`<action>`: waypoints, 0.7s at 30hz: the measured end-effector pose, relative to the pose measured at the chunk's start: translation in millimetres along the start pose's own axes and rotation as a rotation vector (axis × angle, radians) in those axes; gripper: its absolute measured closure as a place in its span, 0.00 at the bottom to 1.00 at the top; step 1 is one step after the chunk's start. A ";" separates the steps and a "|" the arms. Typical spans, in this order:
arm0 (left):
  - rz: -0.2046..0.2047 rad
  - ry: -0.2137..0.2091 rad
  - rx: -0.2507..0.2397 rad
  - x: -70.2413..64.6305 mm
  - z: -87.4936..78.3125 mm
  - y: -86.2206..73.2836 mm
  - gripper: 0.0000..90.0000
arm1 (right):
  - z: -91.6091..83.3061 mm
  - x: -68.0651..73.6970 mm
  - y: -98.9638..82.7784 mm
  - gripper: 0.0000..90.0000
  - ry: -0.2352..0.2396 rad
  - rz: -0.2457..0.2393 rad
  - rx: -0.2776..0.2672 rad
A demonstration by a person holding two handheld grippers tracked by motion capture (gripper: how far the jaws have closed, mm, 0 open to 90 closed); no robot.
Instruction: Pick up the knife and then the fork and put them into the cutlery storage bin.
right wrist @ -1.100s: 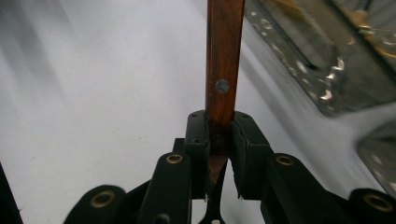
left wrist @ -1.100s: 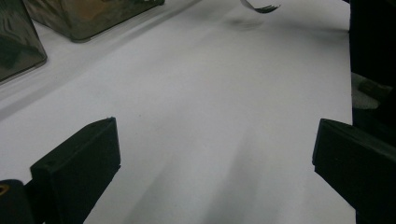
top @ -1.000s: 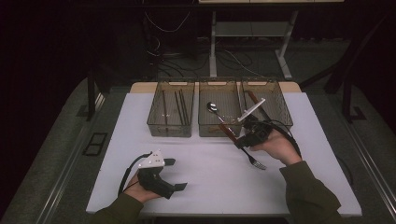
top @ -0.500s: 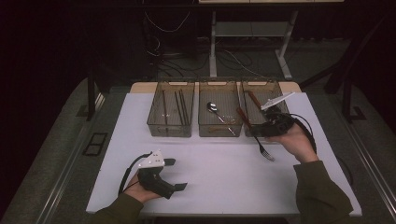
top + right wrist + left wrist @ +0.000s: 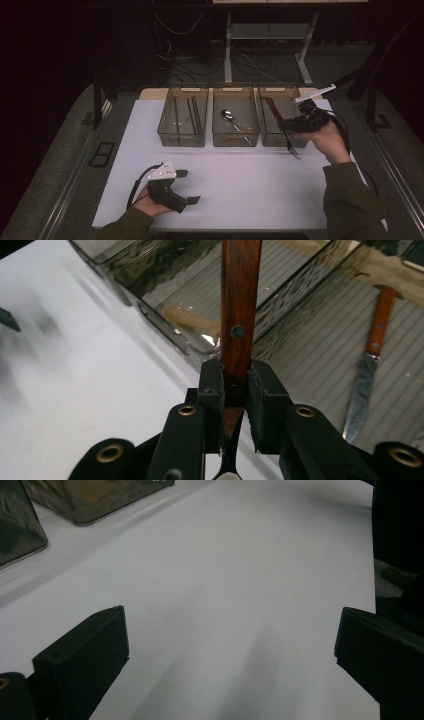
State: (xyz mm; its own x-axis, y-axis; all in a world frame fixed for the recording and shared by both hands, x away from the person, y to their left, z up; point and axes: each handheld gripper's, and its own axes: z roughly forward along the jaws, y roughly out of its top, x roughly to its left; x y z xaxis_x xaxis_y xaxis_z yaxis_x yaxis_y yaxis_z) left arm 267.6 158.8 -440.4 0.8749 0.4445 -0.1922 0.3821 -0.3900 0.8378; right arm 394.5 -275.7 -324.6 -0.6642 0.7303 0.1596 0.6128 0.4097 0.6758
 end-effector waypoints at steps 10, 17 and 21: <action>0.001 0.001 0.002 0.2 0.3 0.0 0.00 | -7.0 -20.7 15.1 0.86 -0.067 0.008 -0.021; 0.003 0.001 0.003 0.1 0.1 0.0 0.00 | -12.3 -37.4 26.8 0.86 -0.125 0.014 -0.039; 0.004 0.001 0.003 0.0 0.1 0.1 0.00 | -11.7 -49.3 32.5 0.86 -0.147 0.017 -0.051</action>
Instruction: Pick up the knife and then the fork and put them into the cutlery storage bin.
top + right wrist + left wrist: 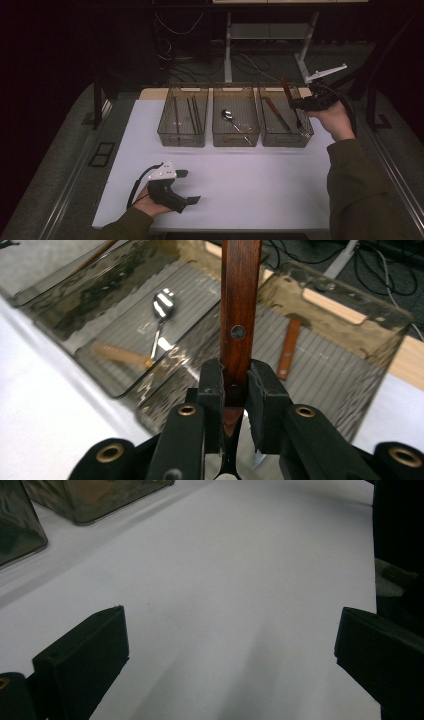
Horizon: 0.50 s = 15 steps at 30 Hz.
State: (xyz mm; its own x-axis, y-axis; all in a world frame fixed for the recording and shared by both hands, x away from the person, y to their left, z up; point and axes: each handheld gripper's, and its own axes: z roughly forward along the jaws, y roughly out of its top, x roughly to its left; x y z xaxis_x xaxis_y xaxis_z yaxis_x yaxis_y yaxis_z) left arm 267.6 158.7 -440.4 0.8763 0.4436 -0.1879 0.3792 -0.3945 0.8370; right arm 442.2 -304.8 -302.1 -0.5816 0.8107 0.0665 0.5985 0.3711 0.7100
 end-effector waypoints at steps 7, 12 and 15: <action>-0.003 0.003 0.002 0.1 -0.2 -0.2 0.00 | 7.9 -17.4 7.5 0.86 -0.039 0.011 -0.012; 0.000 0.002 0.002 0.3 0.0 -0.2 0.00 | 20.4 -25.5 7.4 0.86 -0.070 0.020 -0.036; 0.003 0.002 0.003 -0.1 0.3 -0.3 0.00 | 31.3 -25.2 5.3 0.86 -0.081 0.016 -0.034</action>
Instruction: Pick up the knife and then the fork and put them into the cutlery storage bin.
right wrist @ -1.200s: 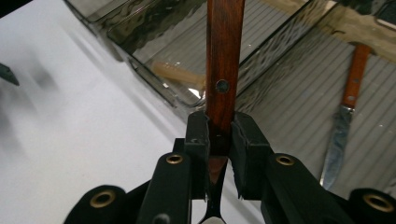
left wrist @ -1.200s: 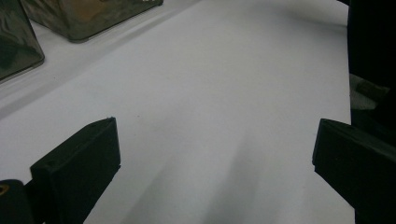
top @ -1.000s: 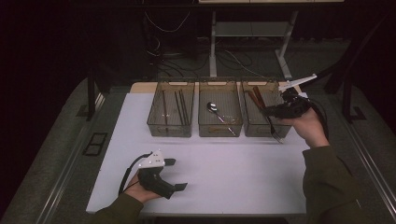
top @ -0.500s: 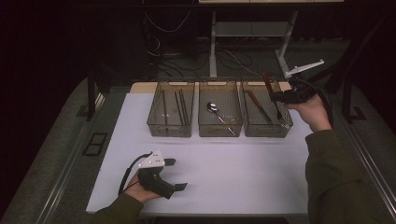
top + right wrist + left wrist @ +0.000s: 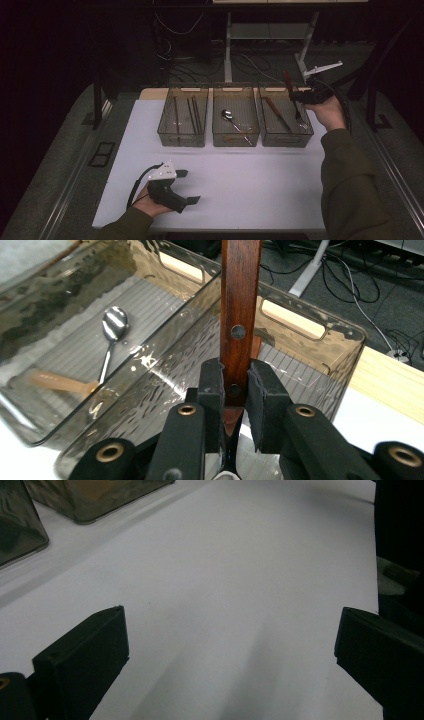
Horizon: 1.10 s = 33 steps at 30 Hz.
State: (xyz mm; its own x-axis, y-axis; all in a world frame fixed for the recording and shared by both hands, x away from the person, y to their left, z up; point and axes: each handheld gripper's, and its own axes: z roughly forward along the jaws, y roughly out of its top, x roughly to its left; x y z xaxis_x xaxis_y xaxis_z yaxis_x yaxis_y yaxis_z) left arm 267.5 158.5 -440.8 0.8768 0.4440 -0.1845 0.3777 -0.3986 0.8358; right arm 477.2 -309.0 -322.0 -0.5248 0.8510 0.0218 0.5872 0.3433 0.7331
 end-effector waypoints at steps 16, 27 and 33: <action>0.002 -0.003 0.001 -0.2 0.4 0.1 0.00 | 43.1 2.6 -33.8 0.86 0.012 0.028 0.137; 0.003 -0.004 0.005 -0.3 0.1 0.2 0.00 | 51.1 7.1 -34.3 0.59 0.022 0.059 0.160; 0.024 0.012 0.020 -0.4 0.7 -0.3 0.00 | 41.5 6.8 -31.4 0.48 0.058 0.091 0.104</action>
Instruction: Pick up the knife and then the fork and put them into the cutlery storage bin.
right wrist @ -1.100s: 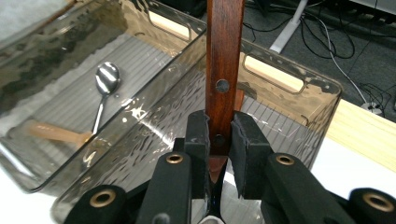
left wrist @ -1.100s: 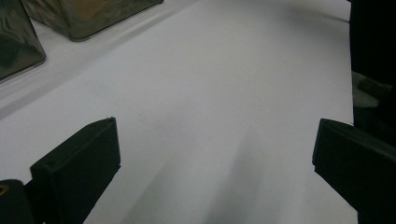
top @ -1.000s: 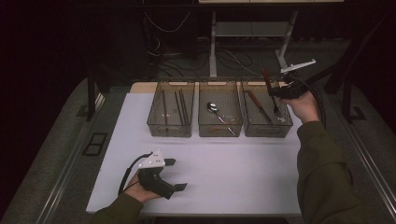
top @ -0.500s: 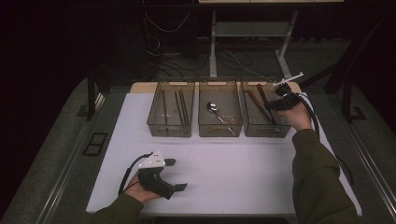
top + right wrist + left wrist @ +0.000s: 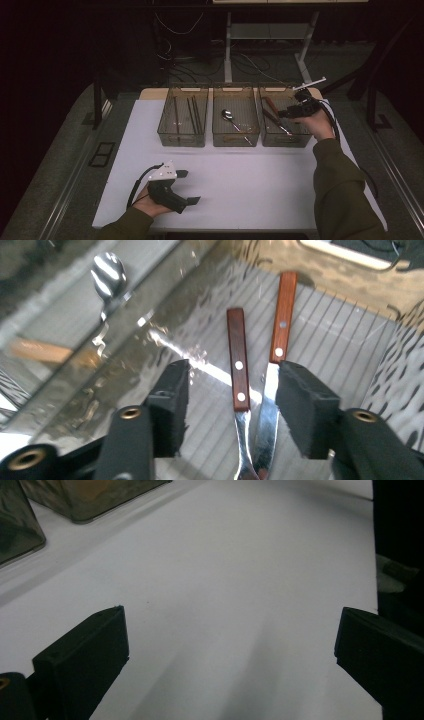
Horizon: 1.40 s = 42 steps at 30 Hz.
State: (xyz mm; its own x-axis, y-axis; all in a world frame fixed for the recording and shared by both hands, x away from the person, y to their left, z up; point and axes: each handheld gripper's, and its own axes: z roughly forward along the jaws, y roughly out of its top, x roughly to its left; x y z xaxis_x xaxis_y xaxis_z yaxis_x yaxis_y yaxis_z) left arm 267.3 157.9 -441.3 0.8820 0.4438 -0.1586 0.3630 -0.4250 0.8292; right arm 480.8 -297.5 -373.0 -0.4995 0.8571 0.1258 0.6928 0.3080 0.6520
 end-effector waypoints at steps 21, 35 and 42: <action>-0.014 0.012 -0.034 15.0 -2.6 -0.7 0.00 | -34.3 26.4 -13.8 0.15 0.006 -0.007 -0.198; -0.017 0.025 -0.023 19.0 0.1 -0.7 0.00 | -49.7 59.6 -51.6 0.15 0.072 -0.092 -0.255; -0.021 0.024 -0.025 17.5 0.0 -0.2 0.00 | -48.3 72.6 -77.1 0.15 0.096 -0.125 -0.269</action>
State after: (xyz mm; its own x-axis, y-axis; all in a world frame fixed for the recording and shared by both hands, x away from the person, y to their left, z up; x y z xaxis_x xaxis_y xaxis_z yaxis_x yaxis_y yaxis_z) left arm 282.6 165.8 -444.3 0.8665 0.4717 -0.1633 0.3734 -0.3953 0.8392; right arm 366.1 -279.0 -378.0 -0.6279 0.7725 0.0943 0.4673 0.2773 0.8395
